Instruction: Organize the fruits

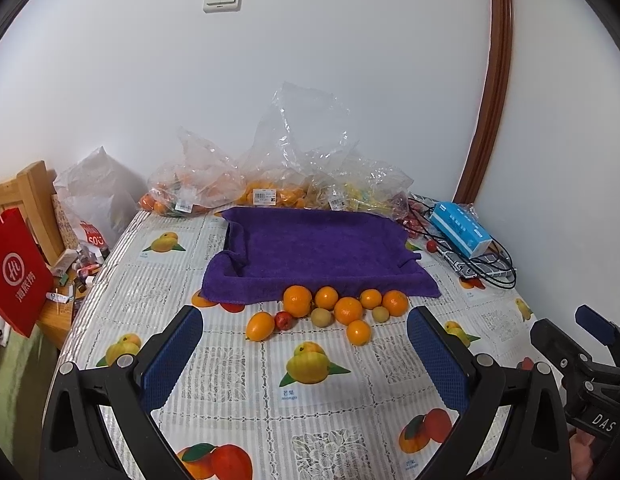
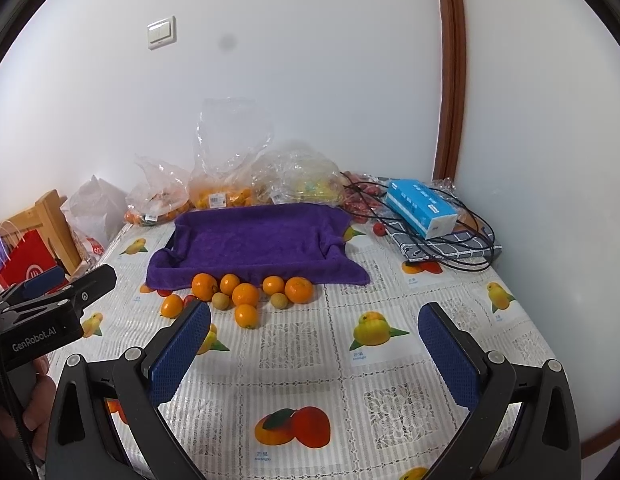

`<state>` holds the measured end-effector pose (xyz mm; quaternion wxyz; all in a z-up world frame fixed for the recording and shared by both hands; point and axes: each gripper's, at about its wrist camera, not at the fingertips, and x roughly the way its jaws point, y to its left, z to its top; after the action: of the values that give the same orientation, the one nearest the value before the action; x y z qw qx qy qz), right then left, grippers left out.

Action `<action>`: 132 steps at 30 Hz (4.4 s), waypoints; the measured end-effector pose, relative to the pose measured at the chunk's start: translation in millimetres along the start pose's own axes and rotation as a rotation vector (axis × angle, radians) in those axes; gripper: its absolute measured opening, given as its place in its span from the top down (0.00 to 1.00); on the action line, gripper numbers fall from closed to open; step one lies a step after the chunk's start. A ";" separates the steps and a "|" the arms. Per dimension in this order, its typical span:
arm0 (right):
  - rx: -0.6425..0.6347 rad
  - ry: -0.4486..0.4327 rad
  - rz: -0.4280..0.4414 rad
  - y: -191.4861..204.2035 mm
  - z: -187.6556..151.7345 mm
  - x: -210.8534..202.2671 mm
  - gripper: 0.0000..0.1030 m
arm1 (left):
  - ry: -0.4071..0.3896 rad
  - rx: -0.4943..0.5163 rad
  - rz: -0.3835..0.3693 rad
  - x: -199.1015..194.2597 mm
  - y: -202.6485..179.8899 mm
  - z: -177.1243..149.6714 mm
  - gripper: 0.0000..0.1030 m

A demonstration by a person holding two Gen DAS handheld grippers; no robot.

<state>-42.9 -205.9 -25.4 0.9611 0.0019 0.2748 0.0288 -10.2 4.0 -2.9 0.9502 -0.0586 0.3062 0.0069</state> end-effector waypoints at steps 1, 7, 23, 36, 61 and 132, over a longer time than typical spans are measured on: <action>-0.001 -0.001 0.002 -0.3 -0.6 -0.1 0.01 | 0.000 0.000 0.000 0.2 -0.4 0.2 0.00; -0.010 -0.008 -0.001 1.1 -0.7 -0.6 0.01 | -0.005 0.004 -0.017 -1.5 0.8 1.3 0.00; -0.016 -0.001 0.006 8.4 -1.1 6.0 0.01 | 0.025 0.000 -0.017 6.2 2.2 3.7 0.00; -0.033 0.041 -0.035 21.0 -0.1 37.4 0.00 | 0.023 0.009 0.008 25.0 18.4 1.3 0.00; -0.032 0.141 0.075 1.4 -14.9 156.9 0.26 | 0.181 -0.035 0.038 139.6 66.0 -20.0 0.07; -0.018 0.234 0.193 -6.6 -28.8 255.3 0.58 | 0.225 -0.002 -0.182 185.6 61.2 -49.5 0.70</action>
<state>158.5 -198.4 -184.8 0.9152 0.0162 0.3832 0.1234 108.9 54.8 -157.4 0.9065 -0.0874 0.4041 -0.0857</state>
